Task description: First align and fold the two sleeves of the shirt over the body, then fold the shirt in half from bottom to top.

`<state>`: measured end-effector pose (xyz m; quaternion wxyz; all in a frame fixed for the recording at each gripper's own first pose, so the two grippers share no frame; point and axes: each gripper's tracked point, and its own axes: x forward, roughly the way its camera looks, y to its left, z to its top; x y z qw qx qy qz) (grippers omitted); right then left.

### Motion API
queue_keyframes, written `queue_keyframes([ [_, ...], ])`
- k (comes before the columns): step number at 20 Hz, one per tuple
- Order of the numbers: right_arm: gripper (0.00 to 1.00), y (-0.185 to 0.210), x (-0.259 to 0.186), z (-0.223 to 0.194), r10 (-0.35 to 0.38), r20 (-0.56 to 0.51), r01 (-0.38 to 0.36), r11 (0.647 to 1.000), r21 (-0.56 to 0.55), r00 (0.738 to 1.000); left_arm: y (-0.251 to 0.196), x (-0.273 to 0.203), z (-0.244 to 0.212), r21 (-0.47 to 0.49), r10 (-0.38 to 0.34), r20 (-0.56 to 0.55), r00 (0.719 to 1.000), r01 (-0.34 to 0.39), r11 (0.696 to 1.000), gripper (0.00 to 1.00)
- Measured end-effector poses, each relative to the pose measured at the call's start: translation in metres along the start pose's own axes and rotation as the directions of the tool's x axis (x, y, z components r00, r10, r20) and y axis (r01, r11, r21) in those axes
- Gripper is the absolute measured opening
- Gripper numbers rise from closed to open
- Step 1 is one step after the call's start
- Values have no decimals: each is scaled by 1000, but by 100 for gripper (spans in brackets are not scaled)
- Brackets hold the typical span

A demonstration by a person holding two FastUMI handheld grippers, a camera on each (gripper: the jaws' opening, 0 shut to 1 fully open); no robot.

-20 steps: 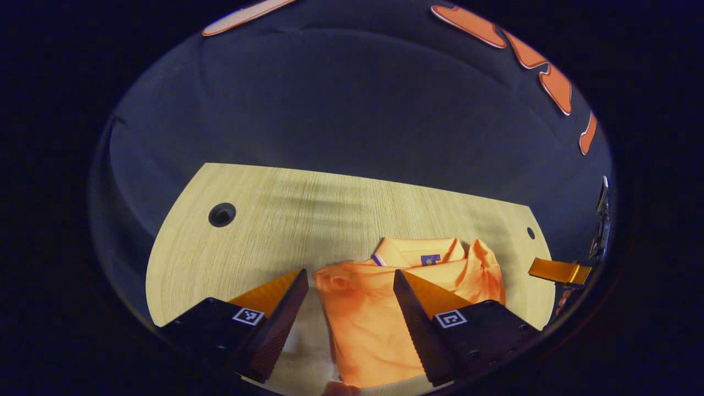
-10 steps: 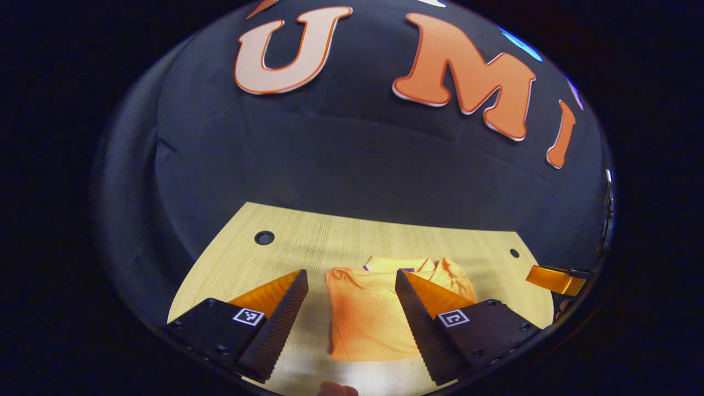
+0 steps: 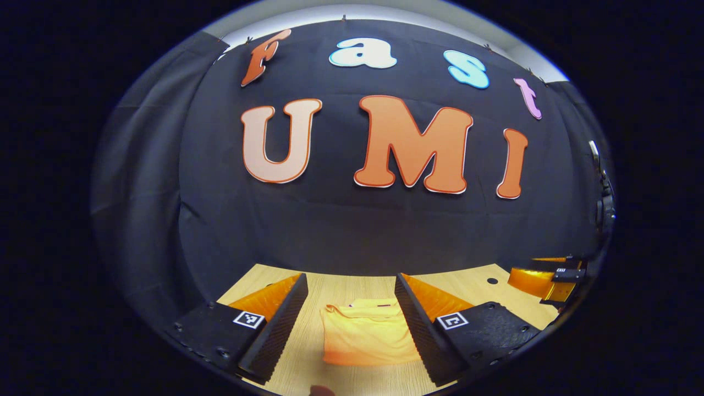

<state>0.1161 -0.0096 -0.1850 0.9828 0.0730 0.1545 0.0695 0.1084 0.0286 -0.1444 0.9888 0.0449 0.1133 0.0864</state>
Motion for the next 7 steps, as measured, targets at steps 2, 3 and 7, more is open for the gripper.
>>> queue_keyframes([
  [2, 97, 4, -20, 4, 21, 38, -20, 1000, -17, 999, -7, -20, 0, 4, 16, 22, 1000, -16, 1000, 98],
  [3, 97, 5, -28, 4, 34, 47, -33, 999, -22, 998, -11, -32, -3, 5, 12, 29, 1000, -12, 1000, 97],
  [7, 98, 17, -60, -3, 88, 98, -85, 996, -35, 991, -18, -84, -15, 21, 66, 67, 996, -68, 997, 98],
])
